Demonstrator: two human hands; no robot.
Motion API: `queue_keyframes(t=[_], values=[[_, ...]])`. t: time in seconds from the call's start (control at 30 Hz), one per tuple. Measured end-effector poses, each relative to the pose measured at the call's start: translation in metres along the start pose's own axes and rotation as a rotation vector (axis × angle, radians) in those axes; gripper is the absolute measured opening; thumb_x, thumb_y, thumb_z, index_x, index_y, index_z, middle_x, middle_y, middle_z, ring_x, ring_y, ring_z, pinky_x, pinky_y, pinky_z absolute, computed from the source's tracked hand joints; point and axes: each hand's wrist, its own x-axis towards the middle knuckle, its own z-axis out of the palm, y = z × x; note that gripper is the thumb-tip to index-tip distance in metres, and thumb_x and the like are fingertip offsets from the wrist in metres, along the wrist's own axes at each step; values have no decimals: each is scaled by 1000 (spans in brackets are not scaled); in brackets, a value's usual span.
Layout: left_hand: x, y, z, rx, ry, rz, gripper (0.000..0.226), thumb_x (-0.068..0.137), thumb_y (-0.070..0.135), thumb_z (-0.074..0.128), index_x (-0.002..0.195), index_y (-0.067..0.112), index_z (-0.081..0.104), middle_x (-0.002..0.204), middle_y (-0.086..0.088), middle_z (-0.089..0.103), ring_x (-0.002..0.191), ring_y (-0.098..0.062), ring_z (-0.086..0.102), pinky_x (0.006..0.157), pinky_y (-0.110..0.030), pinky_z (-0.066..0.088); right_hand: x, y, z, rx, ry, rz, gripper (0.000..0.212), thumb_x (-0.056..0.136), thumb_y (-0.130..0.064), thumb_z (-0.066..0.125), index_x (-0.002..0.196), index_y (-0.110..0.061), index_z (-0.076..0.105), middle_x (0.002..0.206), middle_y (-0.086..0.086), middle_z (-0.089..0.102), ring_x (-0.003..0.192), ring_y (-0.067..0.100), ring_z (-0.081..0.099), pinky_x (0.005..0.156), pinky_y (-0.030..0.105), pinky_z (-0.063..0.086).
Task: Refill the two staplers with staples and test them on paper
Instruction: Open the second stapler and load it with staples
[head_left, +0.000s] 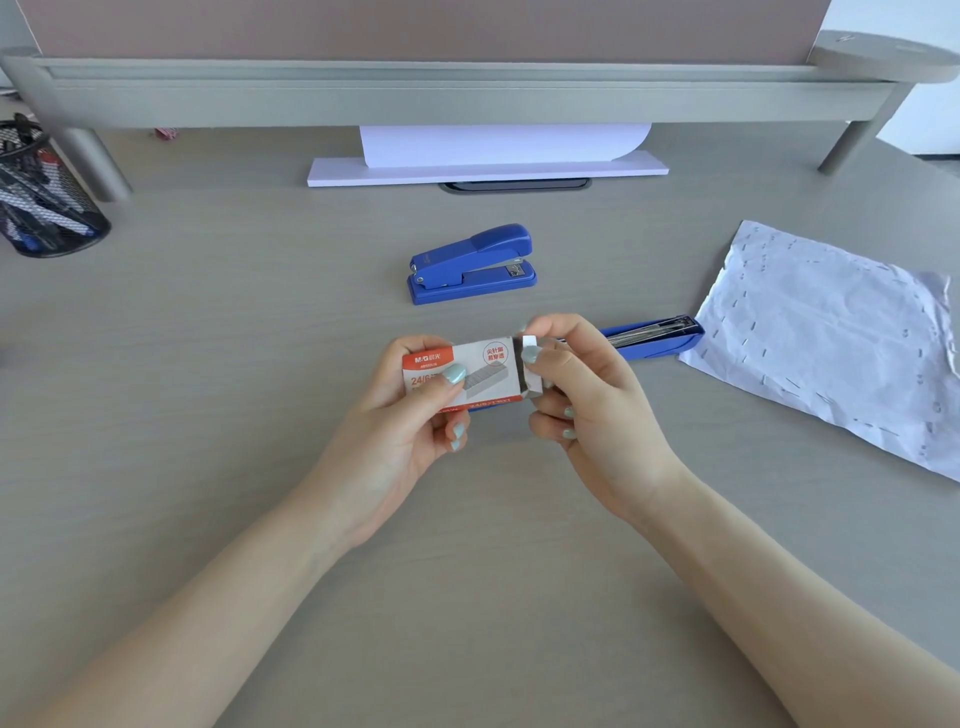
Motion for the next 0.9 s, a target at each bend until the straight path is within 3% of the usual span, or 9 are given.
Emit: queue_keyframes(t=[0.13,0.27,0.37,0.47,0.67,0.83,0.9], values=[[-1,1,4,-14,-8,-16,20,73,18,55,92,16,48,77,5,65,50,-11,42,48,-18,41,2,0,-3,2,-16,36,10,75,-15,48,69,-23,50,70,6,24,45,7,21,39,15,25],[-2,1,5,-38,-2,-18,19,73,18,55,91,17,49,80,2,64,50,-11,41,48,-19,41,2,1,-4,-34,-31,9,20,87,-3,47,82,-22,51,74,7,39,44,5,26,40,14,29],[-2,1,4,6,9,5,10,83,14,51,91,18,47,88,-3,59,51,-11,42,49,-18,41,2,2,-3,-22,-37,-27,27,91,4,43,86,-21,51,64,-3,43,44,6,27,40,14,29],[-1,-1,2,101,28,40,13,91,8,48,92,21,46,93,-6,54,53,-10,43,51,-17,41,1,1,-1,19,-38,-34,25,92,3,44,84,-20,51,56,-10,45,40,3,27,39,14,27],[0,-5,1,167,33,86,14,79,22,51,92,27,48,89,2,56,57,-9,46,55,-18,43,-1,6,4,-28,41,-72,14,91,-8,54,86,-20,60,60,-7,43,41,2,33,40,14,30],[-1,-6,1,314,155,157,14,85,22,54,92,32,48,76,12,56,61,-7,48,67,-23,43,-2,8,6,-320,118,-202,21,87,-12,60,91,-33,64,60,-9,49,47,5,33,47,16,34],[1,-5,0,443,260,203,19,90,17,51,91,35,46,80,16,55,61,0,48,65,-11,41,-3,6,8,-401,133,-232,26,86,-14,61,94,-39,62,61,-13,51,48,6,32,51,15,35]])
